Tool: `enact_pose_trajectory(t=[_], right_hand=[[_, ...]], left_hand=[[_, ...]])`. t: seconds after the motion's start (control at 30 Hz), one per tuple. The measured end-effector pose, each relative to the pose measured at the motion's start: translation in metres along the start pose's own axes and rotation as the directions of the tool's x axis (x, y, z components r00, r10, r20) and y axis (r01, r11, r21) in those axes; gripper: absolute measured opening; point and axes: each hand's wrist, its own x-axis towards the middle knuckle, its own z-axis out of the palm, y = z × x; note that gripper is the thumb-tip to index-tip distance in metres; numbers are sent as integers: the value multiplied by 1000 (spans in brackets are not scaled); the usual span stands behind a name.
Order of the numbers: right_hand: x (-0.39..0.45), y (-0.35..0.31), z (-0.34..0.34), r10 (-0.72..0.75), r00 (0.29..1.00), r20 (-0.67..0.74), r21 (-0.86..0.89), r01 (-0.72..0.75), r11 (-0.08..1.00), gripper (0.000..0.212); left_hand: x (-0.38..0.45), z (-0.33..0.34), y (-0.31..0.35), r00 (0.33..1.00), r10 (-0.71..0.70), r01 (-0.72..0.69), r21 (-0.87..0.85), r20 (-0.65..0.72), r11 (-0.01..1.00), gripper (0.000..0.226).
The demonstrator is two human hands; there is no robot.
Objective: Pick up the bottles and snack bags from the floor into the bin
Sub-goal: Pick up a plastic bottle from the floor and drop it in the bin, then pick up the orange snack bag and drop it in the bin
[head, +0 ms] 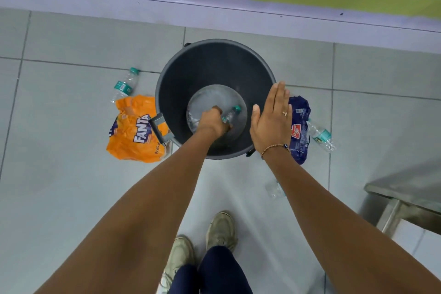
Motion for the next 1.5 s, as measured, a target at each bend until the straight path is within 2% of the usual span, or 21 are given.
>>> enact_pose_trajectory(t=[0.1,0.17,0.2,0.27,0.3,0.33,0.37,0.43,0.5,0.53,0.6,0.67,0.77,0.87,0.93,1.03,1.13,1.2,1.3,1.4,1.5], right_hand=[[-8,-5,1,39,999,-1,-1,-39,999,63],[-15,-12,3,82,997,-6,1,-82,997,64],[-19,-15,5,110,994,-7,-1,-110,994,64],[-24,-21,7,157,987,-24,2,-157,988,65],[-26,-22,8,170,985,-35,1,-170,985,66],[-27,-23,10,176,983,-45,-6,-177,984,67],[-28,-23,12,178,982,-55,-13,-179,984,68],[-28,-24,15,182,980,-75,-15,-184,983,69],[-27,-24,19,170,980,-106,-22,-173,985,70],[-27,-22,21,165,978,-124,-31,-170,985,71],[-25,-20,28,152,976,-155,-54,-162,985,72],[-24,-17,30,139,974,-177,-63,-152,986,73],[-21,-13,35,129,969,-210,-59,-144,988,73],[-22,-14,36,131,970,-204,-65,-147,987,73],[-21,-15,33,145,968,-206,-56,-160,985,73],[-24,-20,29,164,970,-177,-27,-172,985,72],[-26,-24,18,195,975,-108,-10,-197,980,71],[-26,-26,12,189,981,-32,-3,-189,982,70],[-28,-24,-3,172,982,73,-50,-169,984,72],[-29,-21,-18,156,975,160,-160,-131,978,73],[-30,-21,-26,158,967,201,-204,-116,972,72]], left_hand=[[-31,-33,8,973,175,-203,-192,-152,960,36],[-62,-64,2,883,236,-375,-308,-405,874,28],[-74,-79,-8,807,193,-438,-345,-558,830,25],[-81,-102,-42,593,-58,-492,-418,-803,764,25],[-73,-107,-68,496,-214,-478,-471,-841,741,27],[-61,-107,-96,446,-366,-429,-554,-817,714,32],[-46,-105,-124,449,-513,-345,-671,-732,656,38],[-20,-90,-179,539,-742,-28,-888,-400,459,54],[-2,-70,-224,588,-804,346,-872,-85,345,67],[6,-61,-237,612,-791,443,-836,17,325,69],[26,-44,-254,656,-738,485,-837,157,253,72],[45,-33,-262,689,-685,484,-855,239,188,72],[69,-17,-278,706,-680,486,-834,198,261,55],[71,-11,-292,652,-748,499,-813,124,300,47],[58,-12,-291,659,-744,475,-829,111,297,45],[7,-11,-279,711,-693,361,-907,116,219,39],[-65,-18,-257,762,-647,224,-939,1,262,38],[-110,-29,-245,741,-668,175,-941,-69,291,39],[-160,-64,-221,736,-651,111,-915,-186,388,44],[-176,-103,-191,801,-501,-8,-843,-327,538,41],[-169,-124,-161,804,-325,-121,-672,-497,731,26]])
